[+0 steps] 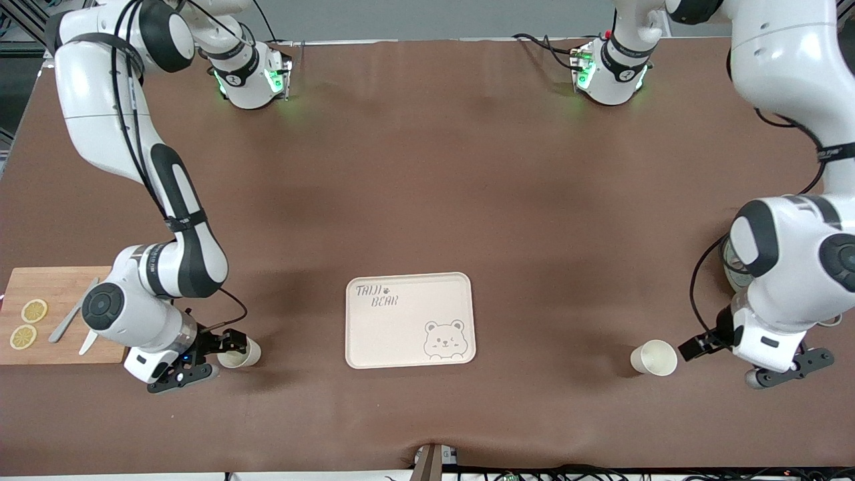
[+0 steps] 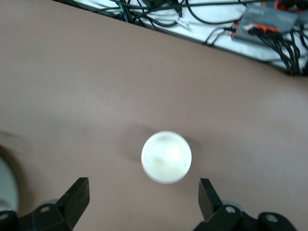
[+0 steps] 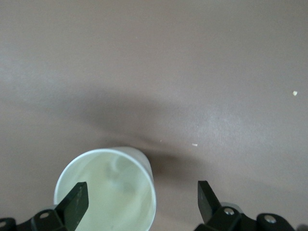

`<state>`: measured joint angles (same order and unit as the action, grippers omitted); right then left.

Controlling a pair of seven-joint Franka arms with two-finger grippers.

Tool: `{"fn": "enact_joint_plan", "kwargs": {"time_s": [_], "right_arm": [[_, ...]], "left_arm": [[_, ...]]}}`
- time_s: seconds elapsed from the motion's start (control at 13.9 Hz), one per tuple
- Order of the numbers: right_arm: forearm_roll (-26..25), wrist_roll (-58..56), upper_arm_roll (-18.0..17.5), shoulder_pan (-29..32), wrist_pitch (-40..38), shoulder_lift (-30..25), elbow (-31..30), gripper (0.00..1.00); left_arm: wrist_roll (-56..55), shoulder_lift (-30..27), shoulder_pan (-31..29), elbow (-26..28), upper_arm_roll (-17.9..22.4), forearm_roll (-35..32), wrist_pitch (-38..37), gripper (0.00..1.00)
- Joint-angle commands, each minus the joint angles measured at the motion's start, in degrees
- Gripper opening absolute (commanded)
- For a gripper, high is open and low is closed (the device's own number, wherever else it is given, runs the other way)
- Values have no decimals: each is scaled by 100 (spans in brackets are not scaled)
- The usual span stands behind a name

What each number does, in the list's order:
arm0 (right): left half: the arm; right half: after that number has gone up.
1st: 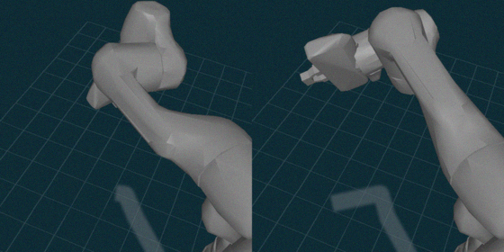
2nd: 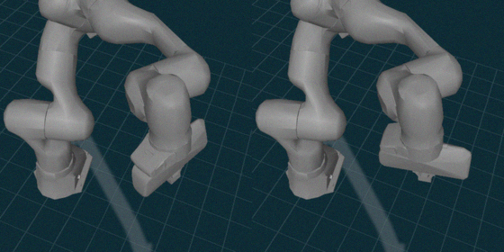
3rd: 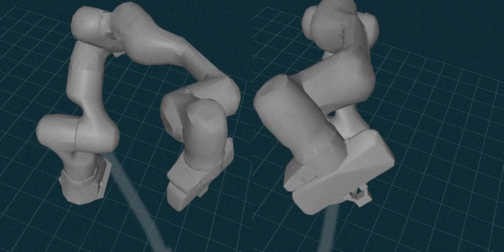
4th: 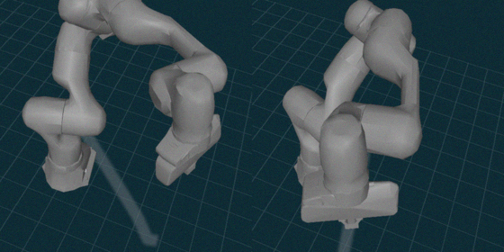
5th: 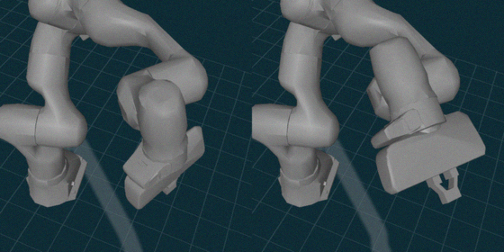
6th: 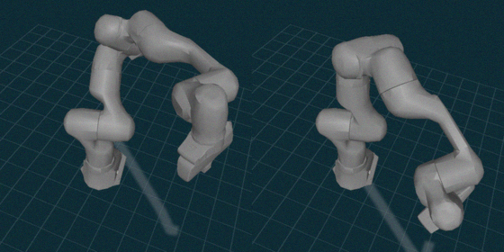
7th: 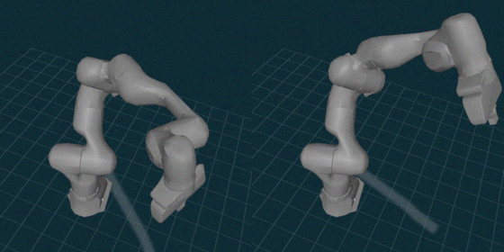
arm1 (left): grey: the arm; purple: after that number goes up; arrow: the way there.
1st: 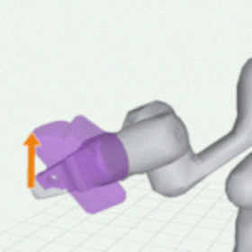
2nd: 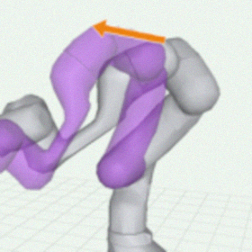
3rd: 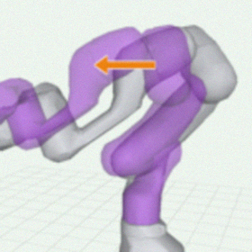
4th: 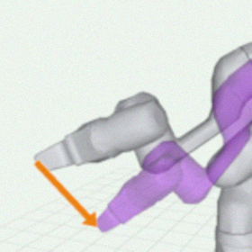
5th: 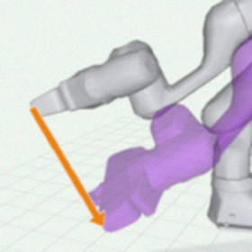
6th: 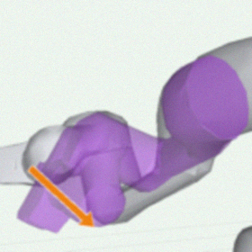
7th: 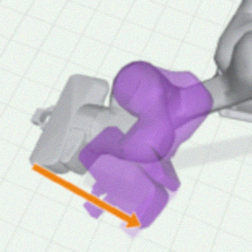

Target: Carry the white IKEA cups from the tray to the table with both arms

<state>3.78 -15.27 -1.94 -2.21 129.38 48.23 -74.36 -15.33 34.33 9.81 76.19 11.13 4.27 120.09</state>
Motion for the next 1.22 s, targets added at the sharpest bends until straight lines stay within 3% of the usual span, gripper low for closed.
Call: {"fn": "enact_joint_plan", "kwargs": {"time_s": [0.0,0.43,0.79,1.15], "right_arm": [[45,-47,-96,62,-640,-374,62,100],[9,-29,-17,89,-2660,-1674,326,100],[9,480,9,422,-4103,-2808,326,100],[-26,701,35,879,-4377,-3241,326,100]], "left_arm": [[450,-496,-49,124,-33,-5,-607,100],[1111,-1278,-49,124,-6,-49,-1785,100],[1067,-1806,-5,98,-24,-49,-2296,100],[1032,-1974,-40,-129,-24,3,-3016,100]]}}
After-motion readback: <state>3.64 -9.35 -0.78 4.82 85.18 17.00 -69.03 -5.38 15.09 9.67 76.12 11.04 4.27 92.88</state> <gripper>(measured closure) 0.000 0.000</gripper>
